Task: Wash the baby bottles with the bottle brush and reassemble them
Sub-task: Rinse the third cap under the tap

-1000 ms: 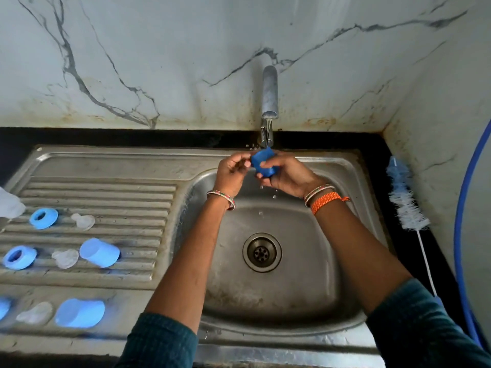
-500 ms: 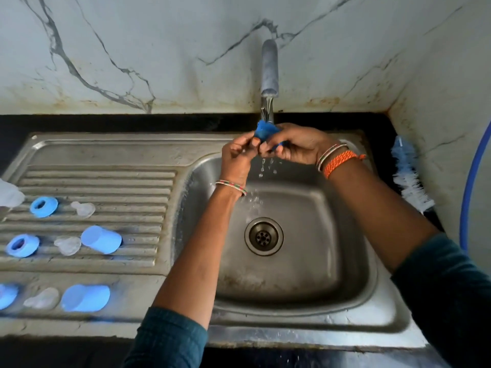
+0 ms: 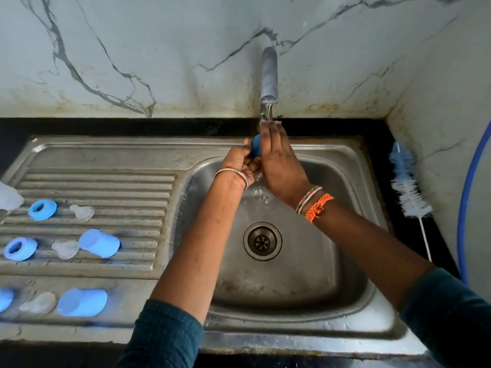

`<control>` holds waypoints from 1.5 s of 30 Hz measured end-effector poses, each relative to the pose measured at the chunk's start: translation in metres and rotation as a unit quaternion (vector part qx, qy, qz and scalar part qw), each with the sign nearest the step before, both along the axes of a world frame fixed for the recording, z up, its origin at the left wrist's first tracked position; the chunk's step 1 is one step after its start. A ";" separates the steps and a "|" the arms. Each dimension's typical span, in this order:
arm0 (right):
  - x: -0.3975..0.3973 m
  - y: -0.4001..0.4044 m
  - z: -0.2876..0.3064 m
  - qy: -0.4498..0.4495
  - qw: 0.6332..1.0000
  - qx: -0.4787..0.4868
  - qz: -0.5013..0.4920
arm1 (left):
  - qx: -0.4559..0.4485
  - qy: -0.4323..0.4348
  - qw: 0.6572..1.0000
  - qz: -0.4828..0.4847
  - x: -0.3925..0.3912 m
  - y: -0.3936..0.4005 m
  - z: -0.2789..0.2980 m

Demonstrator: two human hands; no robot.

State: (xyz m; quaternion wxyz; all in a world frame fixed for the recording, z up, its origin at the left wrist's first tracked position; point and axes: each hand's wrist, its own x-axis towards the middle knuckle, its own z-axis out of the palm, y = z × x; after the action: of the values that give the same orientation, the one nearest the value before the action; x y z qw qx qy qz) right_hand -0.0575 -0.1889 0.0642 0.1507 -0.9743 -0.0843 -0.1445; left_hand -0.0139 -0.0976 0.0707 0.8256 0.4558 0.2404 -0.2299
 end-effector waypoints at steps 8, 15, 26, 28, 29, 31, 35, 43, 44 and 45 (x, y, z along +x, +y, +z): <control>-0.009 -0.020 -0.014 0.126 0.910 0.393 -0.048 | -0.039 -0.028 0.997 -0.054 -0.014 -0.003 -0.021; 0.015 -0.027 0.018 0.119 0.969 0.213 0.040 | -0.083 -0.076 0.991 -0.068 -0.009 0.008 -0.026; 0.002 -0.017 0.015 0.102 0.981 -0.162 -0.021 | 0.019 -0.042 0.997 -0.060 0.000 -0.011 -0.034; 0.004 -0.006 0.013 0.108 0.985 -0.125 -0.052 | 0.026 -0.065 0.995 -0.076 0.000 -0.017 -0.031; 0.004 -0.001 0.011 0.116 0.988 -0.094 -0.044 | 0.041 -0.079 0.993 -0.074 0.002 -0.017 -0.031; -0.001 -0.003 0.006 0.143 0.988 -0.054 0.019 | 0.048 -0.088 0.993 -0.058 0.006 -0.013 -0.034; 0.005 -0.037 0.012 0.107 0.966 -0.211 0.107 | 0.059 -0.057 0.996 -0.018 0.003 -0.008 -0.049; -0.017 -0.011 -0.010 0.063 0.977 -0.196 -0.053 | 0.069 -0.083 0.994 -0.014 0.003 -0.010 -0.056; -0.022 0.004 -0.012 0.133 0.978 -0.128 -0.098 | 0.065 -0.092 0.994 -0.007 0.001 -0.010 -0.065; -0.024 0.015 -0.009 0.200 0.971 -0.072 -0.111 | 0.066 -0.095 0.993 0.001 -0.004 -0.011 -0.070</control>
State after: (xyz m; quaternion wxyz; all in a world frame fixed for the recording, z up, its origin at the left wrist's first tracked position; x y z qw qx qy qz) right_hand -0.0810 -0.1737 0.0554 0.0774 -0.9949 0.0466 0.0441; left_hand -0.0176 -0.1091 0.0009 0.8129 0.5292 0.1755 -0.1684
